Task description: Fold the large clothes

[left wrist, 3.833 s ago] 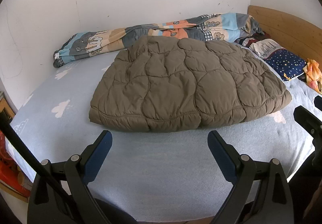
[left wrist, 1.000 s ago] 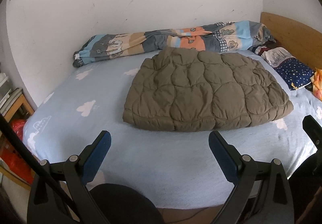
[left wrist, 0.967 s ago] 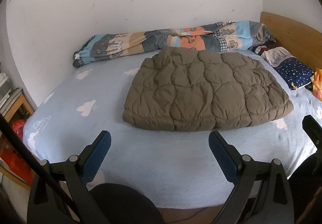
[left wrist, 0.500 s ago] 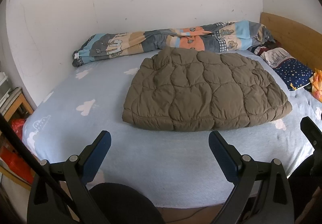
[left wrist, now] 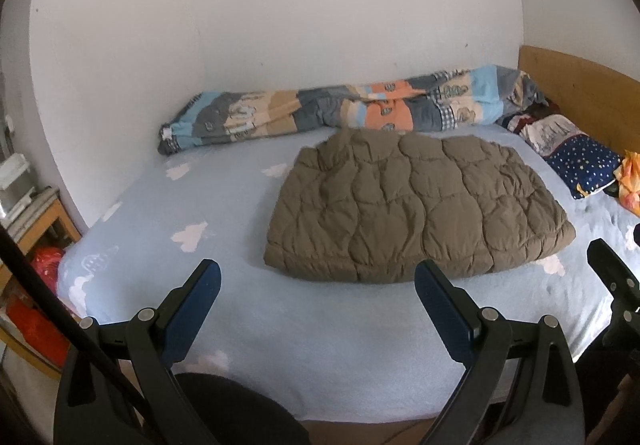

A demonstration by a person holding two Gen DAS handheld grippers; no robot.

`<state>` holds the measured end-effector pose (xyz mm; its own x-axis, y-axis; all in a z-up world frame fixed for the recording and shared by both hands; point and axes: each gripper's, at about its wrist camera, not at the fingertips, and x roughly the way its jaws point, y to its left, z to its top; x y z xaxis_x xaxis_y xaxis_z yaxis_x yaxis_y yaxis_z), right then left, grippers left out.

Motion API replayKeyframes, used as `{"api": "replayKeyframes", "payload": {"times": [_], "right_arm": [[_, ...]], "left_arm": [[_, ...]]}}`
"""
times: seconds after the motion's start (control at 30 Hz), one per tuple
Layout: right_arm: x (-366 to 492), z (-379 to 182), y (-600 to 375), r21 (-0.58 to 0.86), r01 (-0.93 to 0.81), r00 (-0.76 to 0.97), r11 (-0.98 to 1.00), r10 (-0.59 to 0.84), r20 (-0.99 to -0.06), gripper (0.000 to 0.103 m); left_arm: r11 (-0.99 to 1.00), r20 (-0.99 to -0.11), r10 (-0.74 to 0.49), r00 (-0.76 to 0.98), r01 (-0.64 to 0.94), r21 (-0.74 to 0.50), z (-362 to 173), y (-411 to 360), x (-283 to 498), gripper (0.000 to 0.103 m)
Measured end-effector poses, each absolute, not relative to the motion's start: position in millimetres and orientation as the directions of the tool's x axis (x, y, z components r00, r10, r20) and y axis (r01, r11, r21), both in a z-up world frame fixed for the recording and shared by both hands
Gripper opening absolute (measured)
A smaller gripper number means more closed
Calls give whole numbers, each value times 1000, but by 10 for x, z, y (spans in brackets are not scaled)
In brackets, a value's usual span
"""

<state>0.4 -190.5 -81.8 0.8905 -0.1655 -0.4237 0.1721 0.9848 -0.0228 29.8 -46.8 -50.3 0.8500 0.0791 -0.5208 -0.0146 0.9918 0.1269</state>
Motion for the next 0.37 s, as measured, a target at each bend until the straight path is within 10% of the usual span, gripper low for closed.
{"api": "replayKeyframes", "payload": {"times": [0.37], "right_arm": [[-62, -651, -1722, -60, 131, 912, 990, -144, -385, 93]], "left_arm": [[998, -537, -14, 844, 43, 41, -338, -340, 287, 97]]}}
